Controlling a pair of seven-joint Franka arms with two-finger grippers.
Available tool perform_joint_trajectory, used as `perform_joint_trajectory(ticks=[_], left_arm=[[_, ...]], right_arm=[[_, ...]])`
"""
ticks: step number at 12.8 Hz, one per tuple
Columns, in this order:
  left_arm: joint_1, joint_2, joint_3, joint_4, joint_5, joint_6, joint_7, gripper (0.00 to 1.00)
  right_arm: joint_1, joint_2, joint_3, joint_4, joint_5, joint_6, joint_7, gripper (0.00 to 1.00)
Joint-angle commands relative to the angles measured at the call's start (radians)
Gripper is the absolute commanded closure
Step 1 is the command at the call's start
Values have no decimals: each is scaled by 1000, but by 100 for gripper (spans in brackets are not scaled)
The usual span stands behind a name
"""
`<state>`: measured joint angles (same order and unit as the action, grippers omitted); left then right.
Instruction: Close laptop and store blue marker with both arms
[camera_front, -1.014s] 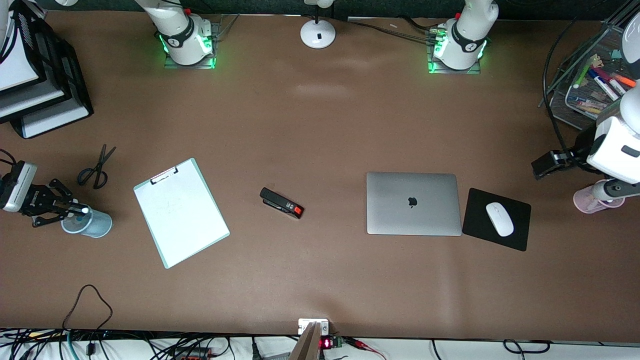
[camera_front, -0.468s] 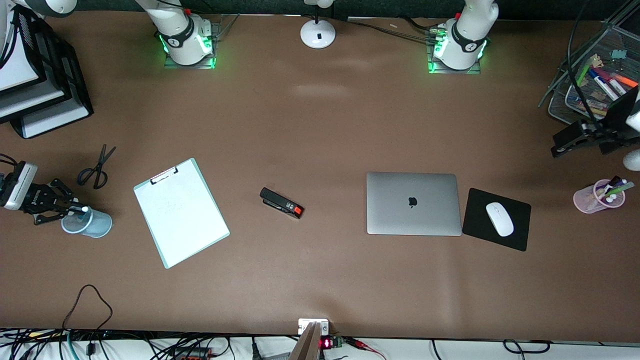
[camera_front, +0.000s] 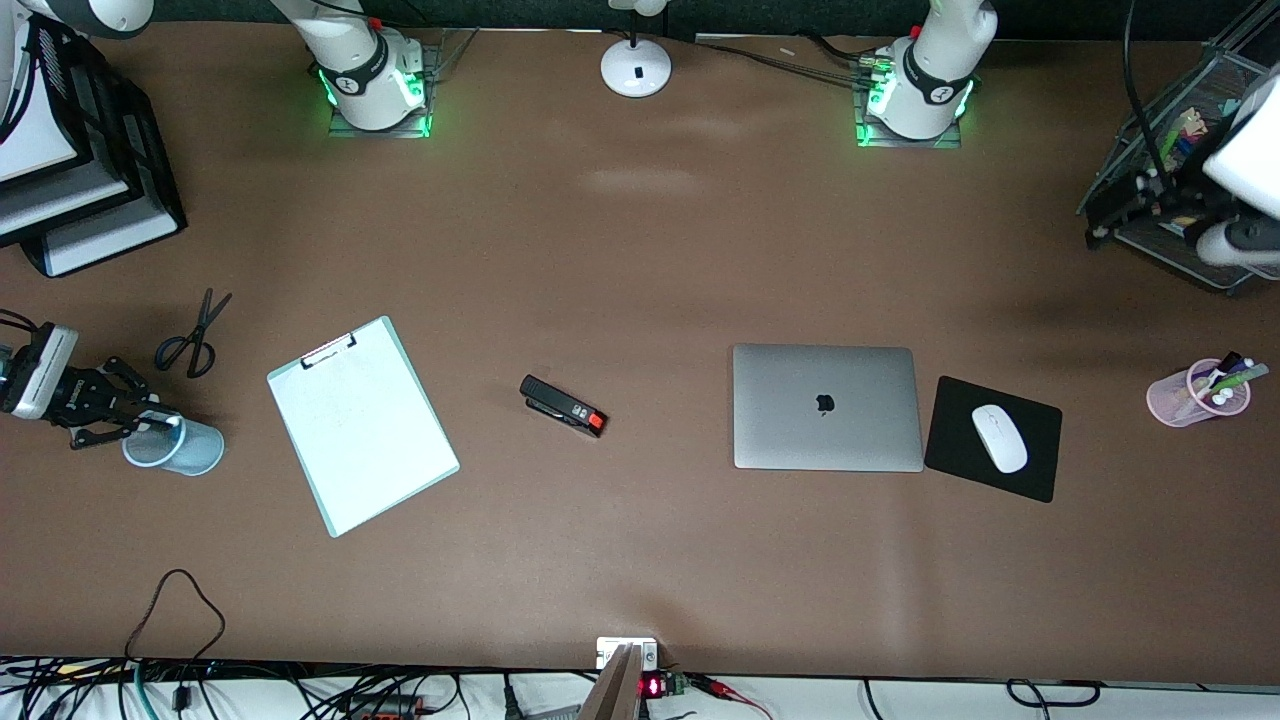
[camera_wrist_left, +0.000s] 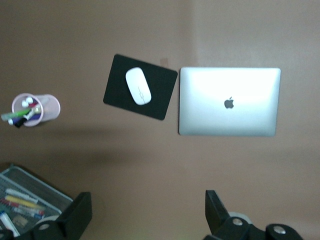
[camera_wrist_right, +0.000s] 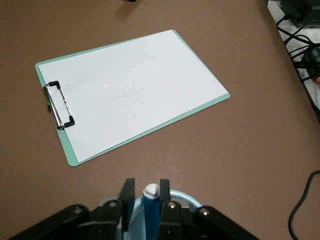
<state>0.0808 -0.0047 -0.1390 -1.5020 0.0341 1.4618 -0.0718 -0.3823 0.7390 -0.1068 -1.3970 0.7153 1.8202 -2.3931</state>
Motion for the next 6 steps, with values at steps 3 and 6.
perform_joint_trajectory(ticks=[3, 6], left_arm=[[-107, -170, 113, -205, -26, 64, 33, 0], [-102, -169, 104, -204, -29, 83, 44, 0]], right_arm=[[-21, -35, 13, 0, -5, -15, 196, 0], [40, -125, 16, -8, -77, -15, 435, 0]])
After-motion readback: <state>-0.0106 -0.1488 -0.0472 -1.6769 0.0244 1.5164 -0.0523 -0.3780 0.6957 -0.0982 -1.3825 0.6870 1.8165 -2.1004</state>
